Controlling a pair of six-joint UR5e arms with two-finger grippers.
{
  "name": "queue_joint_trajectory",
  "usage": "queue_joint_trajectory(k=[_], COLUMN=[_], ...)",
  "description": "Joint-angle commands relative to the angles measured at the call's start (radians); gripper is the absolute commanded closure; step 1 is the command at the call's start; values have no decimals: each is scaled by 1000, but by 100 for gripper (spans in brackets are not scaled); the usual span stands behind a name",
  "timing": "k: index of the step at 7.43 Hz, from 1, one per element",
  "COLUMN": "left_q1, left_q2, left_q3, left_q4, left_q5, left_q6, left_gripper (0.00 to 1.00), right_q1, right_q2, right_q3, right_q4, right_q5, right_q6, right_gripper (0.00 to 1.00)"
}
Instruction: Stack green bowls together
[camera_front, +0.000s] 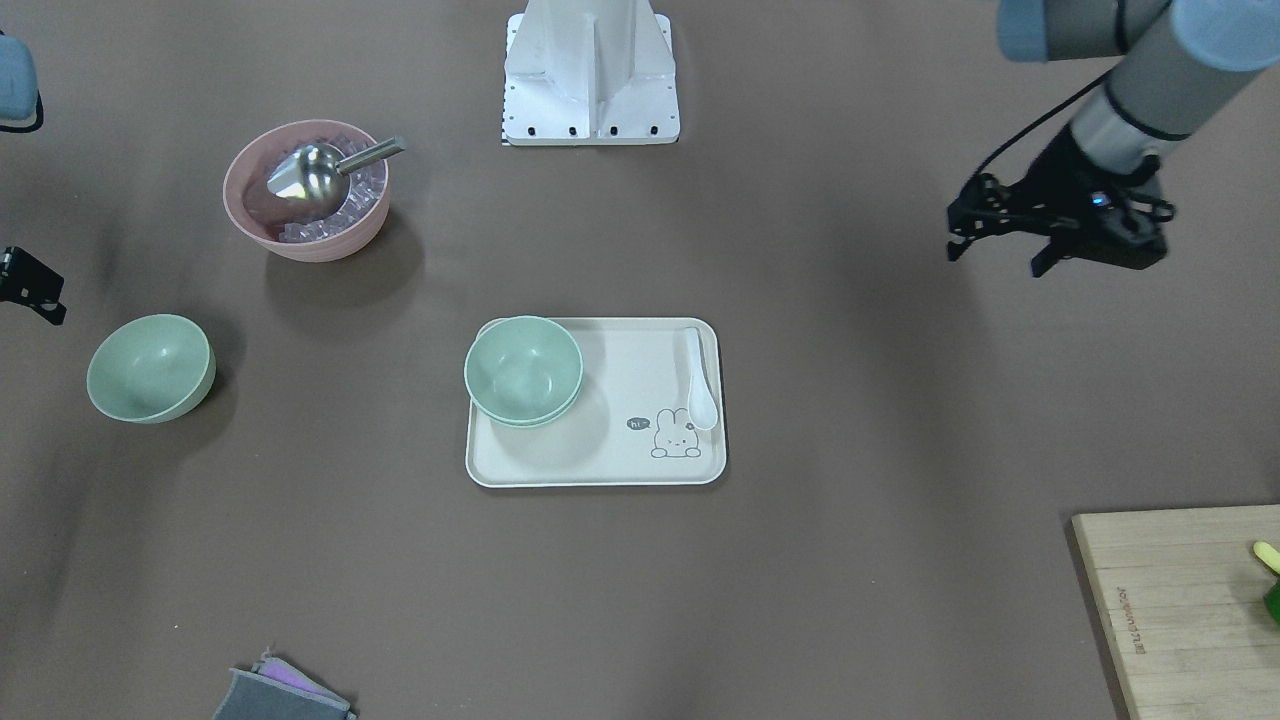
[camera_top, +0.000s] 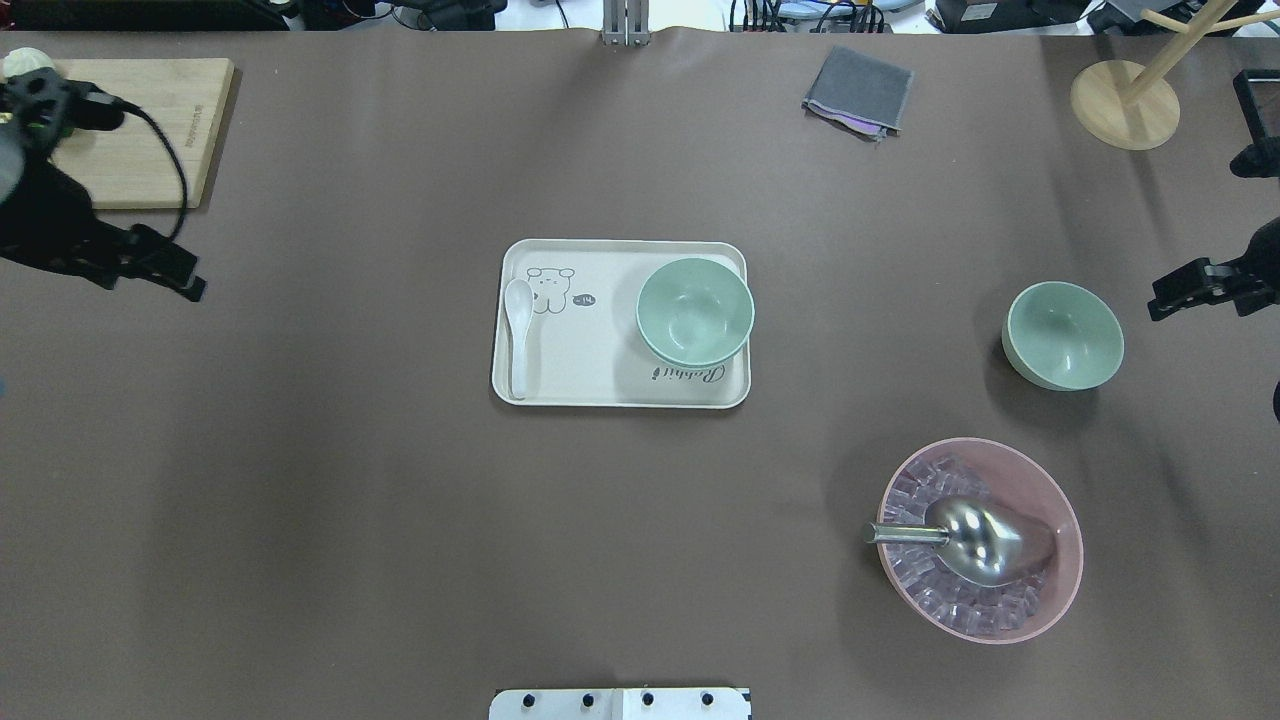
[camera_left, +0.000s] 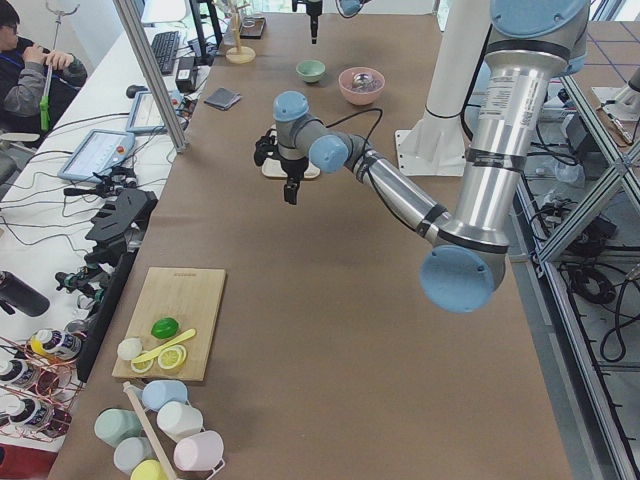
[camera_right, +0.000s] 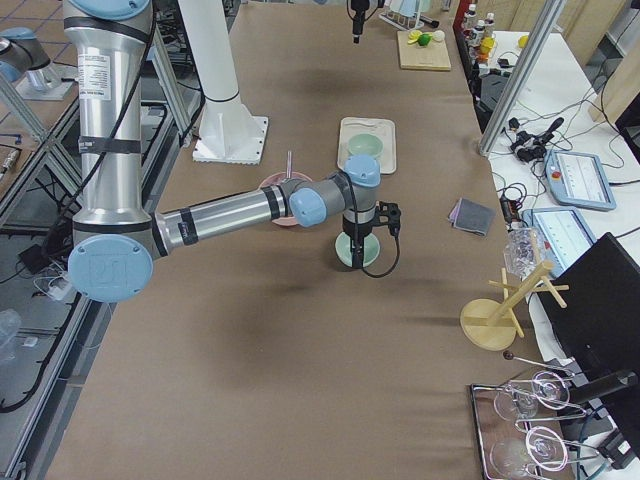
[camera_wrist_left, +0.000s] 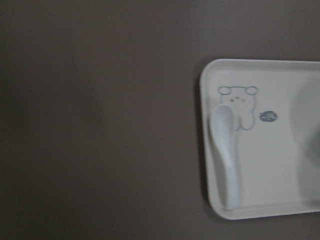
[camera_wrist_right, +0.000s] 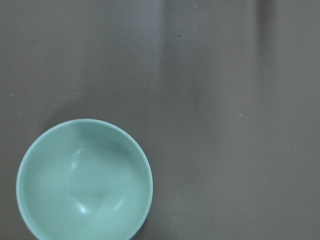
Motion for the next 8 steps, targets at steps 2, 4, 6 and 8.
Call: queue_joint_trajectory(k=[2, 4, 6, 8], left_q1=[-181, -181, -181, -181], left_q2=[120, 134, 134, 134], left_q3=[49, 60, 63, 62], left_q4=[6, -2, 0, -2], left_q5=[-48, -48, -48, -48], left_q6=[329, 334, 334, 334], left_gripper=[2, 2, 2, 2], right_q1=[-89, -129, -137, -154], right_q2=[-5, -11, -11, -10], right_q3=[-76, -78, -88, -104], right_q4=[160, 162, 169, 183], right_q5=[-61, -127, -127, -127], right_q6=[155, 157, 162, 166], right_gripper=[0, 0, 16, 31])
